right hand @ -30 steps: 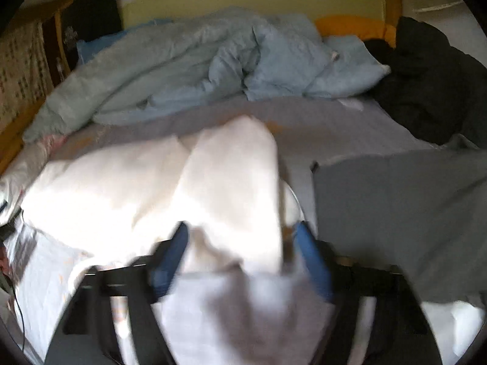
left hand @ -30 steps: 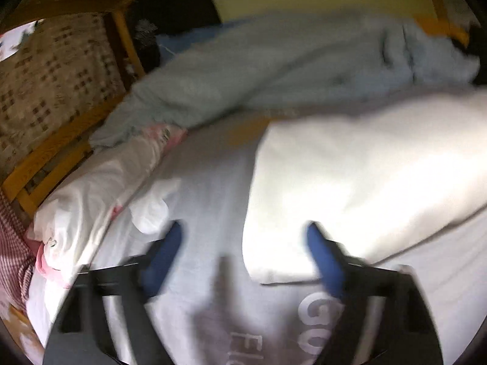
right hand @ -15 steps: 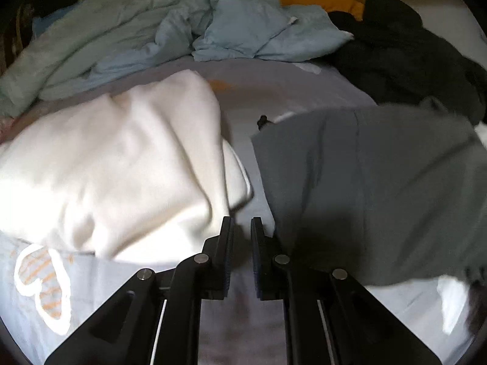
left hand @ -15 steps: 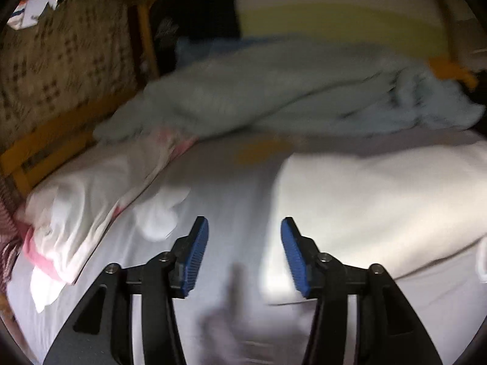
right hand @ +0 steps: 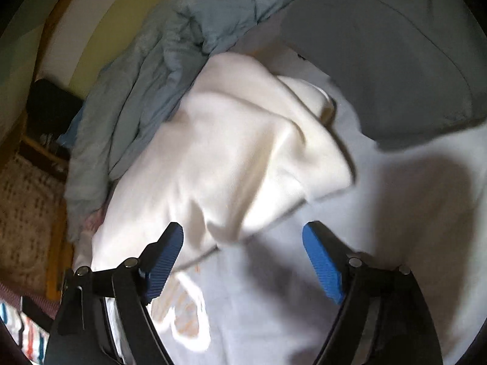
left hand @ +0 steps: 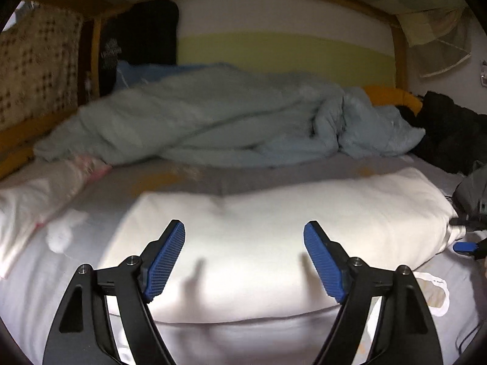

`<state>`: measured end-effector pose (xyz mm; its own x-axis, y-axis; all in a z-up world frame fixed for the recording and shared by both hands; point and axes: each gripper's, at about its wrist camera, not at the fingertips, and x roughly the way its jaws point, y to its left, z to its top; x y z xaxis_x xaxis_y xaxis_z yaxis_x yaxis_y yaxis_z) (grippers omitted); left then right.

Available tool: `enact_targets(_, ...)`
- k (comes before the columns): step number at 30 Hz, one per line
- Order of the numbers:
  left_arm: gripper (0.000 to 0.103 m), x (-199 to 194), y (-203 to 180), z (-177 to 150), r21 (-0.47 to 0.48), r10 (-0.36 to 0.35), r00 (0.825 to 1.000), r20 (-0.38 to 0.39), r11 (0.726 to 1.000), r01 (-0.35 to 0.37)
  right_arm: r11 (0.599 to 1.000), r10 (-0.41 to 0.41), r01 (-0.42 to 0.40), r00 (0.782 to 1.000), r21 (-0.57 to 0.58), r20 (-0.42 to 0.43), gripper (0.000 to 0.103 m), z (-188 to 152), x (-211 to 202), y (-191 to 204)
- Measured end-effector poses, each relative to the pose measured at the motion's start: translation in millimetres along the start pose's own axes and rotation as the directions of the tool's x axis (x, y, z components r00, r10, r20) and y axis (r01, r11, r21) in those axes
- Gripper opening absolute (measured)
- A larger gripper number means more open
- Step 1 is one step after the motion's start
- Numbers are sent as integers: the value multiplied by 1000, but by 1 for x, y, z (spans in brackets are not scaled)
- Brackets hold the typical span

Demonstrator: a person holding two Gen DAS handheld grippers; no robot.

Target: Fold large clothes

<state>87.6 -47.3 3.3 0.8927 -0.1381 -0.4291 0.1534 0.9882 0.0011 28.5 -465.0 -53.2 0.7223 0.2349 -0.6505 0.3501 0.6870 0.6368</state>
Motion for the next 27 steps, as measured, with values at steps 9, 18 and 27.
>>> enact_targets(9, 40, 56, -74, 17, 25, -251, 956, -154, 966, 258, 989, -87, 69, 987, 130, 132, 88, 16, 41, 20)
enact_targets(18, 34, 86, -75, -7, -48, -216, 944, -249, 976, 210, 974, -65, 139, 930, -181, 362, 14, 19, 0, 98)
enact_targets(27, 24, 6, 12, 38, -106, -180, 977, -112, 980, 168, 864, 73, 166, 893, -476, 445, 13, -16, -34, 242)
